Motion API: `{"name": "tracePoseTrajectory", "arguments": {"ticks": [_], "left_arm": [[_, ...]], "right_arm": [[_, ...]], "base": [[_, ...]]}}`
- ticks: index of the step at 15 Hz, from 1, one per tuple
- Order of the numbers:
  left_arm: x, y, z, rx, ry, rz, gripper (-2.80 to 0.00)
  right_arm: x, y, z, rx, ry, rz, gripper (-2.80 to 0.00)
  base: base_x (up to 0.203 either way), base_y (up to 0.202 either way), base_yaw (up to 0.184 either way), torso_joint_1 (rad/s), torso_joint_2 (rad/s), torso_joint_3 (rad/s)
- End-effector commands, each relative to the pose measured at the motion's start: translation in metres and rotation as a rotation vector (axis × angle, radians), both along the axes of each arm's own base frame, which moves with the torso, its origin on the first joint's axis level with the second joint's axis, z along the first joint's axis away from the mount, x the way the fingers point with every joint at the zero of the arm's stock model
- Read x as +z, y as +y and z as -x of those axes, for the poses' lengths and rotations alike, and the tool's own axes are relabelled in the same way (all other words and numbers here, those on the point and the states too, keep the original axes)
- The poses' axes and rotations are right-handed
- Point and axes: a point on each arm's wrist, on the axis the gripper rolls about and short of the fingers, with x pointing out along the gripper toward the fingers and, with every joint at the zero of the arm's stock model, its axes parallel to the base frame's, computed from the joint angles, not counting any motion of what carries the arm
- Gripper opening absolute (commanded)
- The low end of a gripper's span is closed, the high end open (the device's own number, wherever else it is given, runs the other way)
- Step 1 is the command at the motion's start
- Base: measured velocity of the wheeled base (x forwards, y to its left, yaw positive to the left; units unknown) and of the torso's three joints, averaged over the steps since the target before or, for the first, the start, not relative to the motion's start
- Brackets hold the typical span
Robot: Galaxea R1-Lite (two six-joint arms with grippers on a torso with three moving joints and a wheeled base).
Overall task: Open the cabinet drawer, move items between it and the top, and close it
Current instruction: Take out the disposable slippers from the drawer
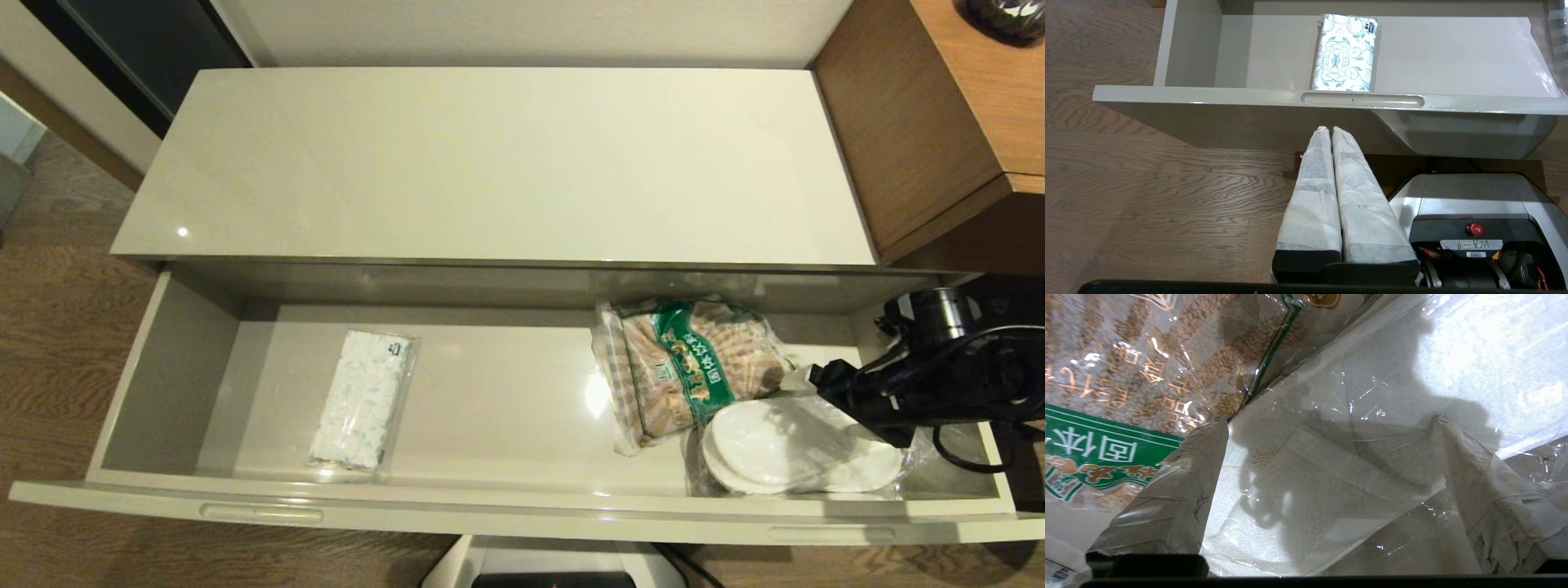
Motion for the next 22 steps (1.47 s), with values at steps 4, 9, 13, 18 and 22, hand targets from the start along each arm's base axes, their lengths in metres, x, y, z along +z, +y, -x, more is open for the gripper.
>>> {"name": "tracePoseTrajectory", "arguments": {"ticks": [4,9,13,18,22], "left_arm": [[0.0,0.0,0.0,0.0,0.002,0.0,-2.8],[0.0,0.0,0.0,0.0,0.002,0.0,-2.8],[0.0,0.0,0.0,0.0,0.002,0.0,-2.8],[0.0,0.0,0.0,0.0,0.002,0.0,-2.8],[0.0,0.0,0.0,0.0,0.002,0.0,-2.8]], "right_arm": [[-0.005,0.001,-0.002,0.021,0.02,0.015,0.0],[-0.014,0.005,-0.002,0.054,0.052,0.03,0.0],[-0.02,0.007,-0.003,0.066,0.065,0.033,0.0],[-0.021,0.007,-0.006,0.053,0.061,0.047,0.0],[-0.027,0.006,-0.01,0.05,0.073,0.047,0.0]], "base": [[0.0,0.0,0.0,0.0,0.0,0.0],[0.0,0.0,0.0,0.0,0.0,0.0],[0.0,0.0,0.0,0.0,0.0,0.0],[0.0,0.0,0.0,0.0,0.0,0.0],[0.0,0.0,0.0,0.0,0.0,0.0]]}}
